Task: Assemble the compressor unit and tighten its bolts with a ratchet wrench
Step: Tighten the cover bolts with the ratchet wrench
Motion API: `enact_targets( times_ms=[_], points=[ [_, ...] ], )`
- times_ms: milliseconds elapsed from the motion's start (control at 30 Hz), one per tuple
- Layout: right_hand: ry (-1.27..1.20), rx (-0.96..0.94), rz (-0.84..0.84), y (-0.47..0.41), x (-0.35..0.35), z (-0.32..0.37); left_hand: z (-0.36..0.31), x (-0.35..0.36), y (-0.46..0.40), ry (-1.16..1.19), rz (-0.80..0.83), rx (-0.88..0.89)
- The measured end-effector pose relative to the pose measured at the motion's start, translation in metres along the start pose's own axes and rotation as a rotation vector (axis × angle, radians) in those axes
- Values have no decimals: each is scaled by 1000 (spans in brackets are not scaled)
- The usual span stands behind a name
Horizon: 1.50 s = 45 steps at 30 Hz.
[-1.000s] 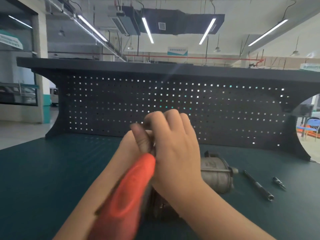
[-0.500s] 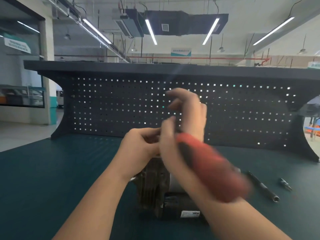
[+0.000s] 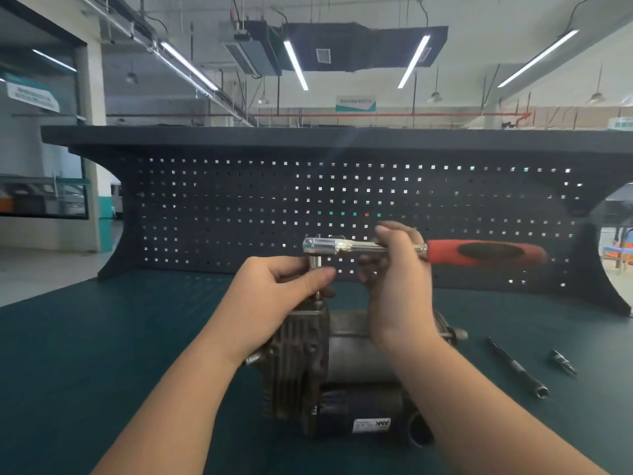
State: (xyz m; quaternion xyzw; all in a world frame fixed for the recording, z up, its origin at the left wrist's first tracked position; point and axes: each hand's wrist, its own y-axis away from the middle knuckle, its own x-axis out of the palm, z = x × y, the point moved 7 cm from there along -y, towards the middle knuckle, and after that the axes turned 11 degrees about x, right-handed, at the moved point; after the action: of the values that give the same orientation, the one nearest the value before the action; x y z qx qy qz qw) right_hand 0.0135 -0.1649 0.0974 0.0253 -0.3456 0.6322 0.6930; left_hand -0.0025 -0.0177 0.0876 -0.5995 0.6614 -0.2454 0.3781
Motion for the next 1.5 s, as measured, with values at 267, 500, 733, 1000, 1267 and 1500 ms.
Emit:
enact_targets(
  times_ms=[267, 500, 733, 1000, 1267, 1500],
  points=[
    [1080, -944, 75, 79, 82, 32, -5, 7, 1, -788, 132, -34],
    [554, -702, -14, 46, 26, 35, 5, -3, 2, 17, 56, -109],
    [160, -279, -103, 11, -4, 18, -3, 0, -1, -18, -14, -10],
    [1097, -1018, -31, 85, 79, 27, -10, -6, 4, -1092, -56, -126],
    [239, -261, -103, 10, -15, 20, 1, 5, 0, -103, 33, 0],
    [644, -649, -102, 48, 34, 44, 10, 10, -1, -72, 33, -132]
  ],
)
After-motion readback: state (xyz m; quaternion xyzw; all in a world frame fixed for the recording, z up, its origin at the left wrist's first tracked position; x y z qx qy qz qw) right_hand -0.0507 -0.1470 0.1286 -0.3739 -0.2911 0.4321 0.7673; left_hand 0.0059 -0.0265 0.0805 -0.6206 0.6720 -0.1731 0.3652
